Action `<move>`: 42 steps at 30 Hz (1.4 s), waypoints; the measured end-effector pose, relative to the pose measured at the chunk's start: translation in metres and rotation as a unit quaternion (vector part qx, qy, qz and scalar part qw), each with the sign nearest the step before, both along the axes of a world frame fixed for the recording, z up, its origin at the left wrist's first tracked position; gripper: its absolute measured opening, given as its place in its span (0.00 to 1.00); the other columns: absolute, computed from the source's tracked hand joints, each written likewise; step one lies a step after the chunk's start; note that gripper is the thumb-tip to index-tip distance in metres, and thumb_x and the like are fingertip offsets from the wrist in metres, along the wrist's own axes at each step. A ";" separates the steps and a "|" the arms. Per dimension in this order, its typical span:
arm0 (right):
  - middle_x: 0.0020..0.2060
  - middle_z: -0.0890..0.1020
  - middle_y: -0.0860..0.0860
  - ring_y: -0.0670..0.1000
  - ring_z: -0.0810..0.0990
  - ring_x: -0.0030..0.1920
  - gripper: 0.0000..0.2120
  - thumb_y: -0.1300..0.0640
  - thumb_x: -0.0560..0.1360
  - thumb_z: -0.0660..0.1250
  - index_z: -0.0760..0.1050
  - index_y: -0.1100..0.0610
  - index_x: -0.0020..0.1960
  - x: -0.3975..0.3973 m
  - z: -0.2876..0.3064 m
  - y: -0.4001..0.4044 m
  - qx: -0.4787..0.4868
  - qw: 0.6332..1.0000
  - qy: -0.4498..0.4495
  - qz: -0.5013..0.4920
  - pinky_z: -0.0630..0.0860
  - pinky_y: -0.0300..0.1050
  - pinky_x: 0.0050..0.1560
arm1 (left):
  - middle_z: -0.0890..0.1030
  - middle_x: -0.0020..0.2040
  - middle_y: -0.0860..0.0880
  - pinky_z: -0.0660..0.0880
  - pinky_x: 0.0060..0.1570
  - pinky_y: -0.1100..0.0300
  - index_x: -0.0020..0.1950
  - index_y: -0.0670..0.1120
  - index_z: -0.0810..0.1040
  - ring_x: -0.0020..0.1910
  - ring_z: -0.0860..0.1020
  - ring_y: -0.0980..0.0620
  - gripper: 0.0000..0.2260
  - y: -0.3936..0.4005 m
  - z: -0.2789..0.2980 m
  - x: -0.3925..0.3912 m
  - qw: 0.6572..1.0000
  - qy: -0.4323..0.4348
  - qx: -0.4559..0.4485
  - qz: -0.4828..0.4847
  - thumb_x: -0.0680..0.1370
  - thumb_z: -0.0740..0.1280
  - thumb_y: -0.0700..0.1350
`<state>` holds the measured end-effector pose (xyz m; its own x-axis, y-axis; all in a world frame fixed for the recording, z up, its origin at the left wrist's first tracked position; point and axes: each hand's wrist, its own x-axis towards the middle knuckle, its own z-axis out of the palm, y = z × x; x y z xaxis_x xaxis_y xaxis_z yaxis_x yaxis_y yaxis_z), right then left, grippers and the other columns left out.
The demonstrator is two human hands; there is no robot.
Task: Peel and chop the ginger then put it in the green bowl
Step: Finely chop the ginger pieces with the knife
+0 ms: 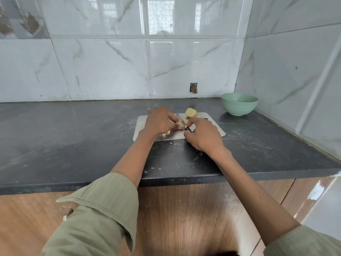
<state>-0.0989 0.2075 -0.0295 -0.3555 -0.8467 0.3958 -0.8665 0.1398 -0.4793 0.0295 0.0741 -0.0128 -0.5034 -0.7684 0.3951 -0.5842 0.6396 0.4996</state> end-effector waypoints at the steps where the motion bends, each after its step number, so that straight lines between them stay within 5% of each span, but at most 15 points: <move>1: 0.45 0.83 0.51 0.58 0.79 0.51 0.10 0.49 0.75 0.67 0.77 0.49 0.55 -0.001 0.000 0.000 -0.005 1.000 -0.010 -0.002 0.76 0.49 0.48 | 0.87 0.45 0.60 0.55 0.76 0.37 0.39 0.64 0.85 0.55 0.77 0.55 0.09 -0.001 0.000 0.000 1.000 0.001 0.000 -0.005 0.65 0.82 0.61; 10: 0.44 0.84 0.51 0.57 0.80 0.49 0.09 0.45 0.75 0.66 0.77 0.47 0.53 -0.003 -0.001 0.001 -0.040 0.997 -0.061 -0.002 0.77 0.53 0.54 | 0.82 0.37 0.63 0.59 0.74 0.40 0.47 0.57 0.89 0.48 0.75 0.57 0.16 -0.003 -0.001 0.000 1.000 0.018 0.012 -0.005 0.64 0.82 0.60; 21: 0.44 0.83 0.51 0.59 0.79 0.49 0.07 0.47 0.76 0.67 0.76 0.47 0.52 -0.004 -0.001 0.001 -0.027 0.998 -0.042 0.024 0.77 0.52 0.51 | 0.87 0.45 0.53 0.63 0.72 0.41 0.46 0.57 0.89 0.53 0.78 0.53 0.13 -0.003 -0.002 -0.001 1.000 0.022 0.013 -0.003 0.65 0.83 0.58; 26: 0.48 0.81 0.53 0.59 0.78 0.49 0.07 0.51 0.75 0.68 0.76 0.51 0.52 -0.003 0.006 -0.006 0.010 0.999 -0.026 0.027 0.74 0.50 0.48 | 0.87 0.47 0.51 0.69 0.67 0.52 0.48 0.54 0.89 0.53 0.77 0.53 0.12 -0.001 -0.002 0.000 0.999 0.036 0.025 -0.015 0.67 0.83 0.54; 33: 0.44 0.77 0.51 0.56 0.73 0.51 0.10 0.55 0.76 0.66 0.76 0.53 0.57 0.006 0.005 -0.002 0.017 1.000 0.006 0.018 0.68 0.49 0.45 | 0.86 0.54 0.56 0.58 0.75 0.36 0.49 0.58 0.88 0.63 0.78 0.50 0.13 0.001 0.000 -0.002 0.999 -0.027 -0.006 0.034 0.67 0.81 0.59; 38: 0.45 0.78 0.52 0.58 0.76 0.54 0.10 0.54 0.75 0.67 0.76 0.52 0.56 0.005 0.005 0.000 0.019 1.000 0.000 0.019 0.70 0.49 0.46 | 0.87 0.53 0.56 0.67 0.65 0.54 0.50 0.55 0.89 0.60 0.79 0.53 0.14 -0.002 -0.003 -0.001 1.000 0.010 0.021 0.004 0.67 0.82 0.58; 42: 0.46 0.79 0.52 0.58 0.76 0.54 0.10 0.53 0.76 0.67 0.76 0.52 0.57 0.007 0.006 -0.002 0.015 1.000 -0.001 0.018 0.68 0.48 0.45 | 0.87 0.54 0.57 0.60 0.74 0.40 0.48 0.58 0.88 0.62 0.78 0.52 0.13 -0.002 -0.004 0.000 1.000 0.001 0.013 0.016 0.67 0.81 0.60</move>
<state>-0.0916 0.2059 -0.0233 -0.3263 -0.8701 0.3695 -0.8700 0.1237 -0.4773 0.0295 0.0725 -0.0163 -0.4776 -0.7943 0.3755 -0.6024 0.6071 0.5182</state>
